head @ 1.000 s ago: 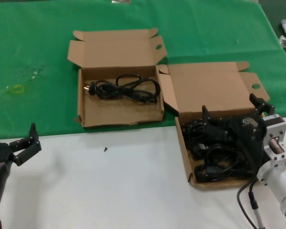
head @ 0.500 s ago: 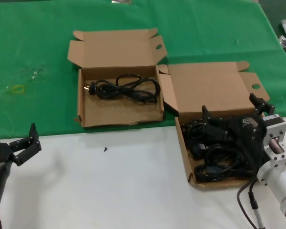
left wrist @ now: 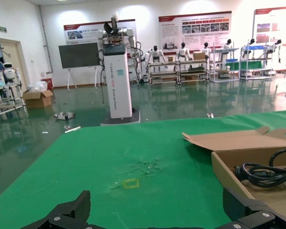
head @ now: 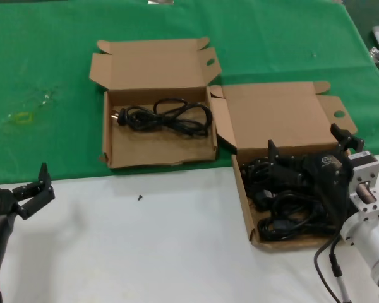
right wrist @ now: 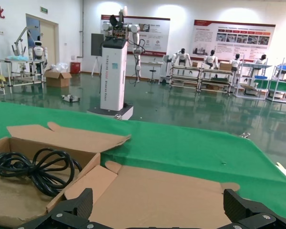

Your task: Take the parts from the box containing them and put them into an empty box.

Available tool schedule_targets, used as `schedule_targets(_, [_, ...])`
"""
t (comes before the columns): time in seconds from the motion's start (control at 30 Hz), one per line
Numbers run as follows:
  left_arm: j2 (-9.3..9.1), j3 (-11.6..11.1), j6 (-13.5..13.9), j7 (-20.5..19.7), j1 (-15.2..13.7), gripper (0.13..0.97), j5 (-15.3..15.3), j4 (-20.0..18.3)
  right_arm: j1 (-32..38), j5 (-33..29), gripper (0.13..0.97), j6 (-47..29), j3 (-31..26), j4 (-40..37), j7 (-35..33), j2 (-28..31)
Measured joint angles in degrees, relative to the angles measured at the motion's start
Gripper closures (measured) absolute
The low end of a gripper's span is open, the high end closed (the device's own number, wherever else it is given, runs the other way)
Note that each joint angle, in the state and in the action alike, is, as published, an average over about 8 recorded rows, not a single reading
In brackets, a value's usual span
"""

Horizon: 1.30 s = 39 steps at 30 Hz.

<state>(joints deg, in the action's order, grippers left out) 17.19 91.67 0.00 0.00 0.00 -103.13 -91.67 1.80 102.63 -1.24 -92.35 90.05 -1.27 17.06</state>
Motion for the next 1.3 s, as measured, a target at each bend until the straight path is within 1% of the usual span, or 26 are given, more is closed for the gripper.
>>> schedule_targets(1.3, [0.00, 0.0, 0.0, 0.0, 0.0, 0.132, 0.0, 0.0, 0.0, 0.0, 0.129, 0.0, 0.0, 0.0, 0.0, 0.0])
